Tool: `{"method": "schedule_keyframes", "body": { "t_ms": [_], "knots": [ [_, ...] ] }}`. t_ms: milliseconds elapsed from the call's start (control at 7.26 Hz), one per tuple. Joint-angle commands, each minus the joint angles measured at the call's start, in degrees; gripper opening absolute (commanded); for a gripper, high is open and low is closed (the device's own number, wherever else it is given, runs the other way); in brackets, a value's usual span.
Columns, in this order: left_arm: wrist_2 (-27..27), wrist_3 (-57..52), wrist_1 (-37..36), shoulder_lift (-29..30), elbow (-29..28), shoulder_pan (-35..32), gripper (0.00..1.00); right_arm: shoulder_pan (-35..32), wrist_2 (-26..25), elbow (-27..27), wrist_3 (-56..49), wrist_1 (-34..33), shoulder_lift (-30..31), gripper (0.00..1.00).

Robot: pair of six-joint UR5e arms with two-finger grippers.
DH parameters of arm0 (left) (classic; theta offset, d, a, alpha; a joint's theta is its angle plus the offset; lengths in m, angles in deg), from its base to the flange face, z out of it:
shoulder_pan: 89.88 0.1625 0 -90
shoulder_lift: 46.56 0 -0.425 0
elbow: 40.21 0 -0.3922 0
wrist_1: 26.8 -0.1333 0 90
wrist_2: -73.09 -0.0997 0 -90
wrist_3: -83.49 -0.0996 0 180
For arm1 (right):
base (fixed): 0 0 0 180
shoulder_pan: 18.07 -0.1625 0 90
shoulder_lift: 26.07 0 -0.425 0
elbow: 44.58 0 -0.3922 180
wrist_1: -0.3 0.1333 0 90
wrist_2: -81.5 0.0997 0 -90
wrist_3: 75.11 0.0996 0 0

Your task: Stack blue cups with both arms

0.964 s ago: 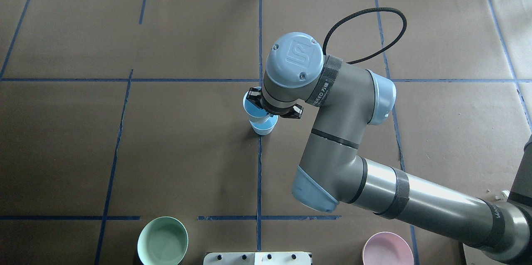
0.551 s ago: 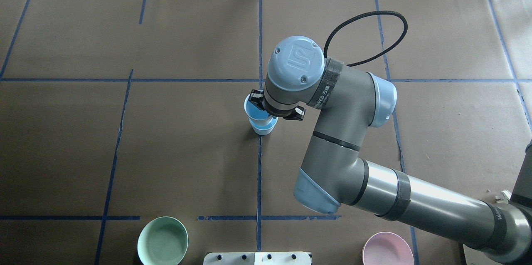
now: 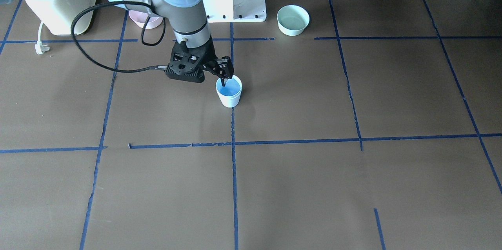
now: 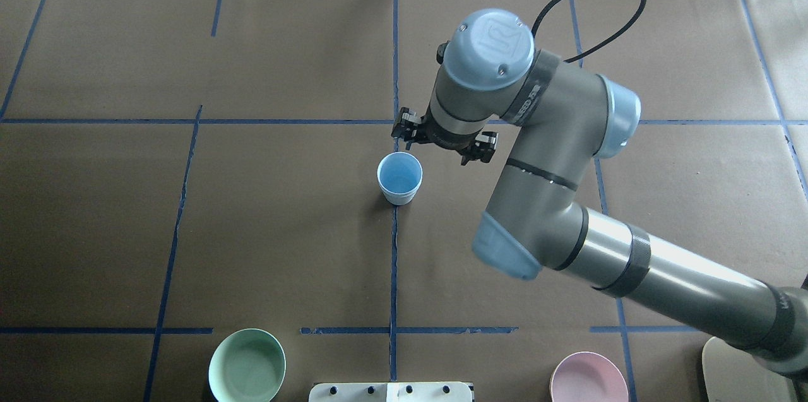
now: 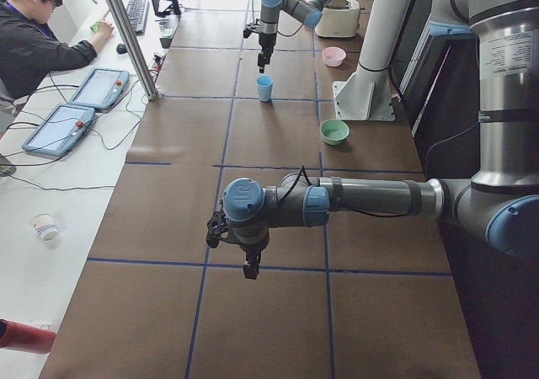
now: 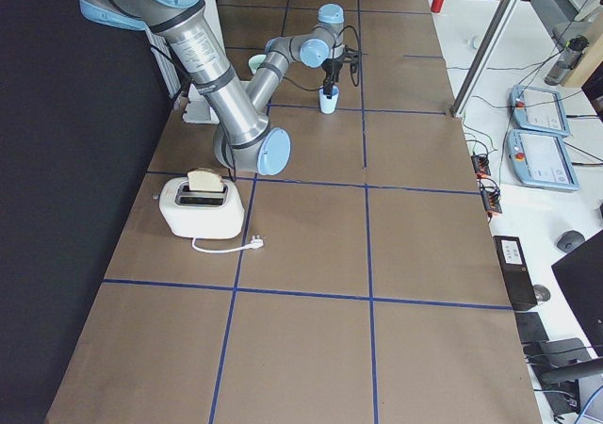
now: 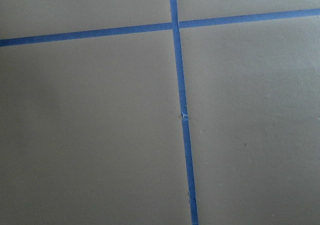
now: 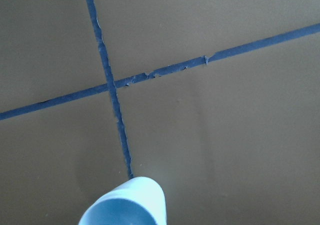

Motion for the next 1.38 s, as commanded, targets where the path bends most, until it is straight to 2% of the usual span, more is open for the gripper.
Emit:
{"method": "schedule_keyframes", "body": {
  "t_ms": [0,275,551,826,1101,1239],
  "knots": [
    [-0.1,-0.3,0.0,0.9,-0.3,0.1,1.0,-14.2,13.2,0.0,-22.2,0.1,7.9,1.0],
    [-0.2,0.0,0.0,1.0,-0.5,0.1,1.0,-26.1,20.6,-0.1,-44.8,0.1,18.0,1.0],
    [-0.1,-0.2,-0.1,0.7,-0.9,0.1,1.0,-35.2,21.7,-0.8,-65.8,0.4,29.3,1.0],
    [-0.5,-0.3,-0.2,0.0,-0.5,0.0,1.0,-42.7,22.1,-2.3,-80.9,0.6,39.5,1.0],
    [-0.6,-0.3,-0.2,-0.1,-0.5,0.0,1.0,-47.4,22.0,-3.5,-87.0,2.8,48.8,1.0],
    [-0.6,-0.4,-0.2,-0.8,-0.2,0.1,1.0,-47.6,21.8,-3.4,-86.4,7.1,51.9,1.0]
  ]
}}
